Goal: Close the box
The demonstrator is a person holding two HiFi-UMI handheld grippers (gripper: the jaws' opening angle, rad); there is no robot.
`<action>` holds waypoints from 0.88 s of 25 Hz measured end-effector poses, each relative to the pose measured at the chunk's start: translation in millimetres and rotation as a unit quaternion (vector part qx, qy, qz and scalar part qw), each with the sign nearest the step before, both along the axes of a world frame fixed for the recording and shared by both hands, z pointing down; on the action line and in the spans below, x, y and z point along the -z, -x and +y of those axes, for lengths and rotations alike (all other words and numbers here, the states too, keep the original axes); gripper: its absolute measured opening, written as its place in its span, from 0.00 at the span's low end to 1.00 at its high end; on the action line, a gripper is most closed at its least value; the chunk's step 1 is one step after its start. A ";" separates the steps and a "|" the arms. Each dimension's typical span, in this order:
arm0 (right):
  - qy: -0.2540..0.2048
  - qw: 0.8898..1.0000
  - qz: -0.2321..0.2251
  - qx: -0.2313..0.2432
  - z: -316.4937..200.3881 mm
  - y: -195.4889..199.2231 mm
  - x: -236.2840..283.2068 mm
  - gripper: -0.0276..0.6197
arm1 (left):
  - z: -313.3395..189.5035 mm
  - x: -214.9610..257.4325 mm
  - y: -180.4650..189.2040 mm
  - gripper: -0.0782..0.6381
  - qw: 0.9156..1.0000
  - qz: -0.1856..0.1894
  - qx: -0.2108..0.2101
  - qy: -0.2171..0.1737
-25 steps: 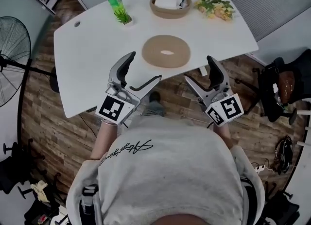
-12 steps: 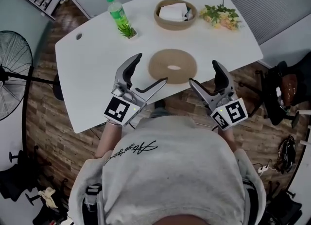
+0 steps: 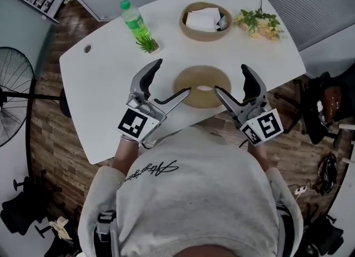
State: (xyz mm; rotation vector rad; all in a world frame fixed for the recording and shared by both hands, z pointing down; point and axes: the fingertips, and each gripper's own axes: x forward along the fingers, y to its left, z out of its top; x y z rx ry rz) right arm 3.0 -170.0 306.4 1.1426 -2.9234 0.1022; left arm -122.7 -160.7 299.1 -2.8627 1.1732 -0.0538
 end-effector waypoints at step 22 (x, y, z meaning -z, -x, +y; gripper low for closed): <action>0.029 0.968 0.133 0.209 -25.0 -16.6 -71.8 0.71 | -24.0 -75.8 -5.3 0.70 0.993 -0.081 -0.035 0.082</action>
